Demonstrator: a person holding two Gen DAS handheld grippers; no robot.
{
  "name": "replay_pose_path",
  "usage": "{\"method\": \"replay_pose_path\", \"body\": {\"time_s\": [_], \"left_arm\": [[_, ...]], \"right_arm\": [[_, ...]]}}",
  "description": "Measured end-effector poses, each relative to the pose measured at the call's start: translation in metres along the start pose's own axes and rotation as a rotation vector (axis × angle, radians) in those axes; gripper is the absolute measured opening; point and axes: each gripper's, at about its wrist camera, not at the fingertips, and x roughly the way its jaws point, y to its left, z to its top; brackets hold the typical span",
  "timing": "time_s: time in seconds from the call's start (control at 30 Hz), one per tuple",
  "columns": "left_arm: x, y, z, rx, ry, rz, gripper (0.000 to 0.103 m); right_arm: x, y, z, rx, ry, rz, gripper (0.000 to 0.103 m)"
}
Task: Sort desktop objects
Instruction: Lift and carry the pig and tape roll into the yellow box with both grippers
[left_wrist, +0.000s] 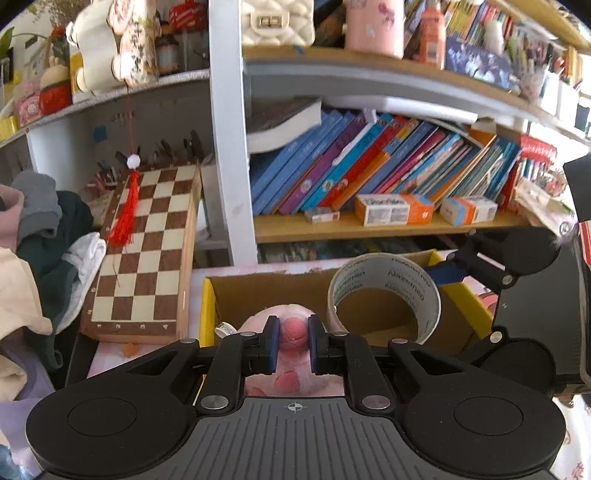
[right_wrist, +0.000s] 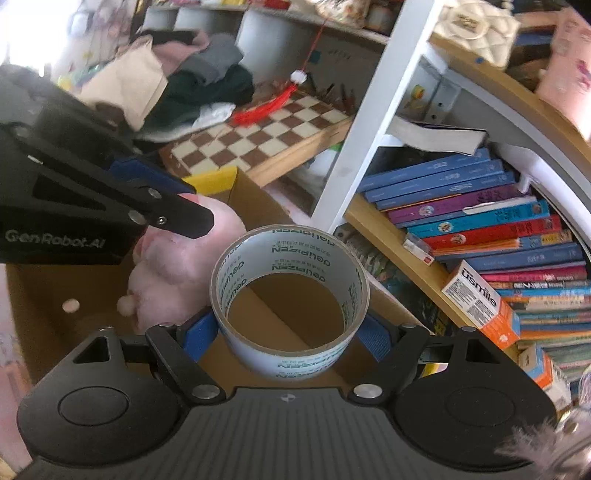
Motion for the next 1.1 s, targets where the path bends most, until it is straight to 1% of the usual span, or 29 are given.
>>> {"method": "replay_pose_path", "body": {"time_s": [0.3,0.47,0.7,0.87,0.97,1.1], "left_arm": [[0.029,0.002,0.002,-0.002,0.068,0.021,0.015],[0.040,0.002,0.003,0.010,0.092,0.028,0.015],[0.052,0.001,0.002,0.020,0.120,0.035,0.016],[0.055,0.001,0.002,0.020,0.123,0.039,0.016],[0.055,0.001,0.002,0.020,0.125,0.041,0.018],[0.056,0.001,0.003,0.017,0.134,0.050,0.023]], "right_arm": [[0.023,0.002,0.005,-0.118,0.070,0.018,0.081],[0.031,0.002,0.003,-0.123,0.085,0.033,0.081],[0.034,0.000,0.001,-0.114,0.105,0.029,0.081],[0.035,0.001,0.001,-0.121,0.112,0.027,0.081],[0.036,0.001,0.001,-0.126,0.120,0.023,0.081],[0.038,0.003,0.001,-0.139,0.127,0.022,0.081]]}}
